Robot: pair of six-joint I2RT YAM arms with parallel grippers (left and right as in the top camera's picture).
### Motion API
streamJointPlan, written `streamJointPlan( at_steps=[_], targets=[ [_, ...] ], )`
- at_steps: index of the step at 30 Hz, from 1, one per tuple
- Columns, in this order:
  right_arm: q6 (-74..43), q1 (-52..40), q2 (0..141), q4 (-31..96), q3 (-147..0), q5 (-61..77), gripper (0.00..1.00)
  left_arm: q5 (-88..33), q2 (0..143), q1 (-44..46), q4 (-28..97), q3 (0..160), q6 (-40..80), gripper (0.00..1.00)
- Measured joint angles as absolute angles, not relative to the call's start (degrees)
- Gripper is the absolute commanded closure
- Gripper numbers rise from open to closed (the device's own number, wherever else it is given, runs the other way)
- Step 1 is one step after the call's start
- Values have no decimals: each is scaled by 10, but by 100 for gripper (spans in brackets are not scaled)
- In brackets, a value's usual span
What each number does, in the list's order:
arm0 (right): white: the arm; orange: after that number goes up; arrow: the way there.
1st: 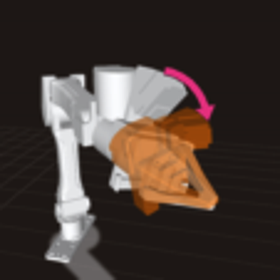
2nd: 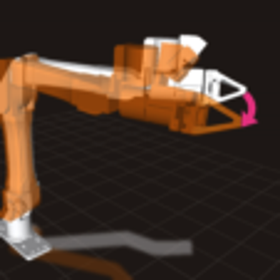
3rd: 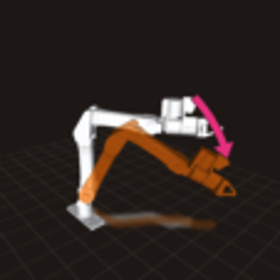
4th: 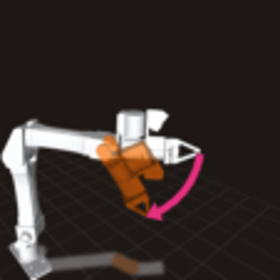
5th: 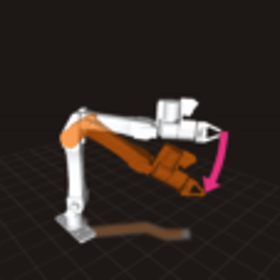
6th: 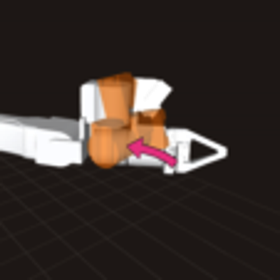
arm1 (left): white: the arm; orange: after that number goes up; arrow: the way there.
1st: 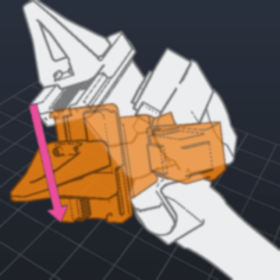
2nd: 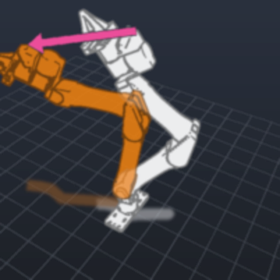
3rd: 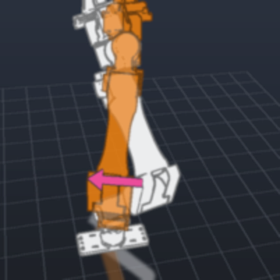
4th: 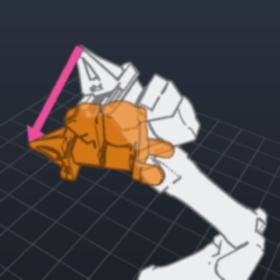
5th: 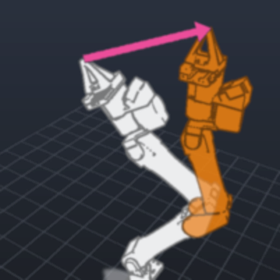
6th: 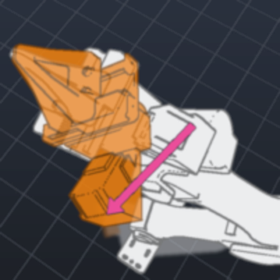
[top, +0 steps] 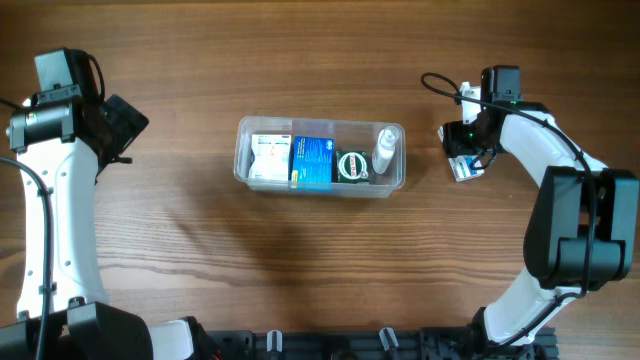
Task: Pack container
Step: 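Grasp the white Panadol box by its end with the right gripper, then carry the Panadol box over the container and lower it in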
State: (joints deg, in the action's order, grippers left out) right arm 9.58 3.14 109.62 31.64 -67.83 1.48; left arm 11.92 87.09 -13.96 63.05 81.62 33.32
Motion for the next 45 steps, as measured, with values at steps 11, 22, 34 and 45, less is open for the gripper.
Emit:
streamJointPlan(
  at_steps=[11, 22, 34, 45],
  targets=[
    [90, 31, 1096, 284, -651, 21, 50, 119, 871, -140, 630, 816, 333, 0],
    [90, 31, 1093, 311, -662, 21, 67, 119, 871, -140, 630, 816, 333, 0],
    [90, 31, 876, 398, -800, 57, 69, 119, 871, -140, 630, 816, 333, 0],
    [163, -196, 786, 411, -801, 89, 69, 119, 871, -140, 630, 816, 333, 0]
  ],
)
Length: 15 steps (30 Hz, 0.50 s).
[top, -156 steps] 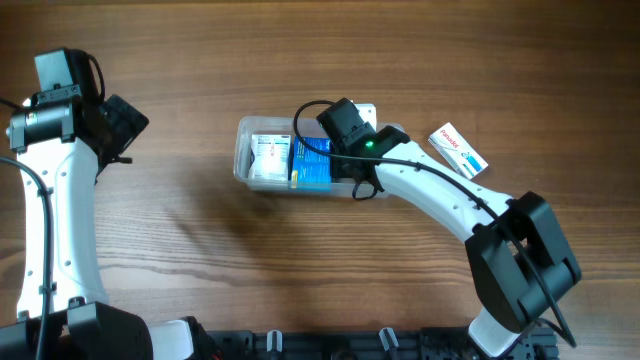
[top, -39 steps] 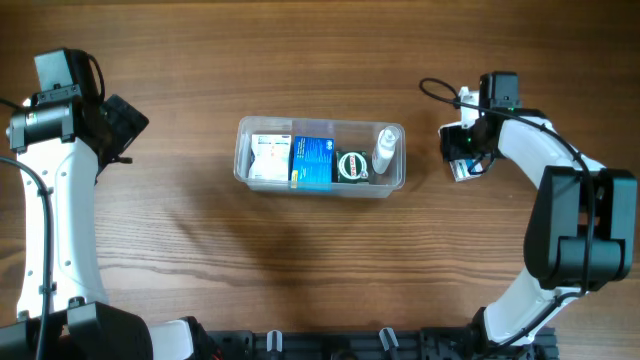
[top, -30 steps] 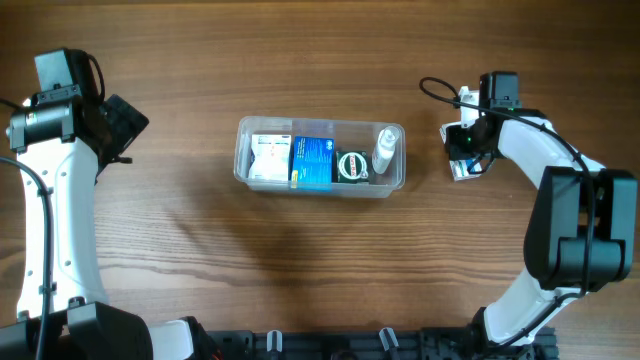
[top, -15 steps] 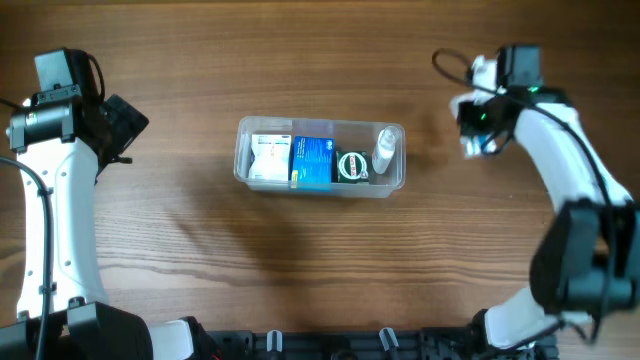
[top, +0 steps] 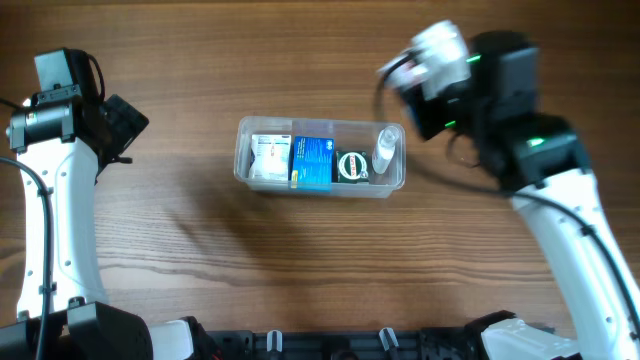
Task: Pack container
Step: 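Carry the Panadol box over the container and lower it in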
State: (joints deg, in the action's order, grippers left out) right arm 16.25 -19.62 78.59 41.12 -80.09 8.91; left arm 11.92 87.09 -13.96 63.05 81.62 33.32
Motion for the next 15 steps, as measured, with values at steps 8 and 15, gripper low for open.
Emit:
streamJointPlan(
  at_steps=[8, 15],
  targets=[
    [239, -364, 871, 429, -801, 63, 69, 119, 871, -140, 630, 816, 333, 0],
    [283, -397, 999, 429, -801, 16, 69, 119, 871, -140, 630, 816, 333, 0]
  ],
)
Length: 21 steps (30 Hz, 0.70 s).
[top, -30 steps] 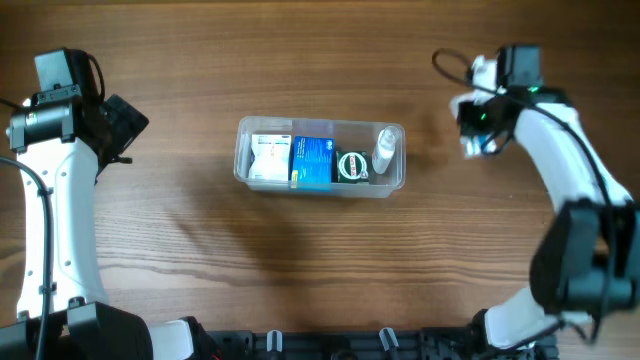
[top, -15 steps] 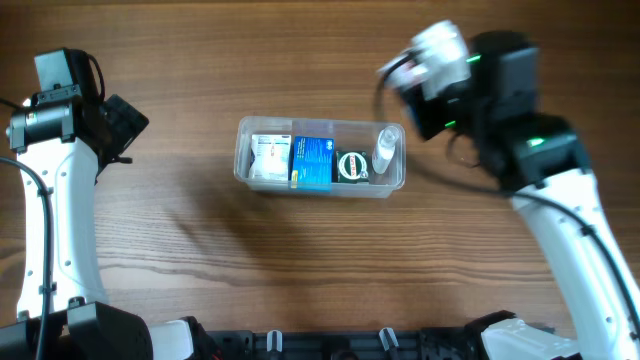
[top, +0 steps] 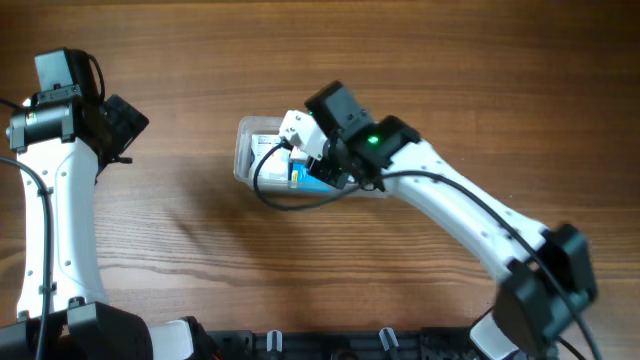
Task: Pack container
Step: 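Carry the Panadol box over the container and lower it in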
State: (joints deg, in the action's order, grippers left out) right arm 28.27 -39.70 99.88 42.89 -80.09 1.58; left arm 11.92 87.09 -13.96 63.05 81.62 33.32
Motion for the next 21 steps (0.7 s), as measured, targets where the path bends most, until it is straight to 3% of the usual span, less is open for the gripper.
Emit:
streamJointPlan(
  at_steps=[15, 21],
  targets=[
    [303, -397, 1071, 368, -801, -50, 68, 119, 871, -140, 630, 816, 333, 0],
    [314, -397, 1076, 370, -801, -43, 45, 119, 871, -140, 630, 816, 333, 0]
  ],
)
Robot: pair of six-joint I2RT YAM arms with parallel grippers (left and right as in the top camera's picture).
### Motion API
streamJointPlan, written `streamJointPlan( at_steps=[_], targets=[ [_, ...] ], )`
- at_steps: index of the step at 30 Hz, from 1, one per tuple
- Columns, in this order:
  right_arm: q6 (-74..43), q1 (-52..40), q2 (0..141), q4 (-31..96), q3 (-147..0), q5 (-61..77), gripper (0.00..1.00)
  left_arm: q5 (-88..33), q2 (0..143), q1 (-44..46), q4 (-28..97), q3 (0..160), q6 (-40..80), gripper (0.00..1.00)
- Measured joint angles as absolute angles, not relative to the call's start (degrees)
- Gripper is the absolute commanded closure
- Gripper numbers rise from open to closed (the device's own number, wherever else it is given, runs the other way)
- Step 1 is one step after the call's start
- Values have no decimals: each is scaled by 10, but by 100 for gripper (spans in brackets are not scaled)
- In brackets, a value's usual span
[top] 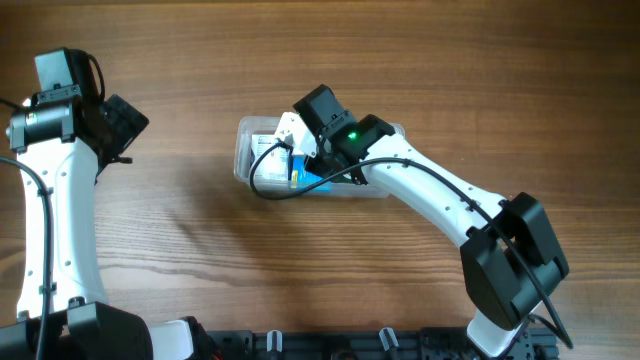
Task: Pack container
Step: 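Carry the Panadol box over the container and lower it in, then release the Panadol box and pull the right arm back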
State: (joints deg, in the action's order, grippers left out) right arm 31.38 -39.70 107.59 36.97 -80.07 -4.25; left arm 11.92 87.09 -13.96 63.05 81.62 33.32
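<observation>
A clear plastic container (243,160) lies at the table's middle. A white packet (265,162) shows at its left end, and a blue box (306,180) peeks out beside it. My right arm reaches across the container from the lower right. Its gripper (297,152) hangs over the left-middle part of the container. The wrist hides the fingers, so their state and any load are unclear. The rest of the contents are covered by the arm. My left gripper (126,124) stays far left, well away from the container, and its jaws are not readable.
Only the wooden table (200,260) lies around the container. The right arm's forearm (440,195) crosses the table's right half, with a black cable (275,190) looping along the container's front. The left arm (60,230) runs down the left edge.
The right arm's wrist has shifted slightly up and left over the container, and its elbow has swung in closer. The left arm has not moved.
At first my right gripper was right of the container, on a small white-and-blue item on the table. Then the arm was raised near the container's right end. Then it was stretched over the container, where it remains. The left arm stayed still throughout.
</observation>
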Motion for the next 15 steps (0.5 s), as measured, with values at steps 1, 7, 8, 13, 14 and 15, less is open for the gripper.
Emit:
streamJointPlan(
  at_steps=[1, 7, 8, 13, 14, 15],
  targets=[
    [317, -397, 1076, 372, -801, -41, 41, 119, 871, -140, 630, 816, 333, 0],
    [318, -397, 1076, 383, -801, -30, 33, 119, 871, -140, 630, 816, 333, 0],
    [318, -397, 1076, 384, -801, -30, 33, 119, 871, -140, 630, 816, 333, 0],
    [306, -397, 1076, 385, -801, -26, 38, 119, 871, -140, 630, 816, 333, 0],
    [293, -397, 1076, 385, -801, -26, 41, 119, 871, -140, 630, 816, 333, 0],
    [282, -397, 1076, 386, -801, -26, 44, 119, 871, -140, 630, 816, 333, 0]
  ],
)
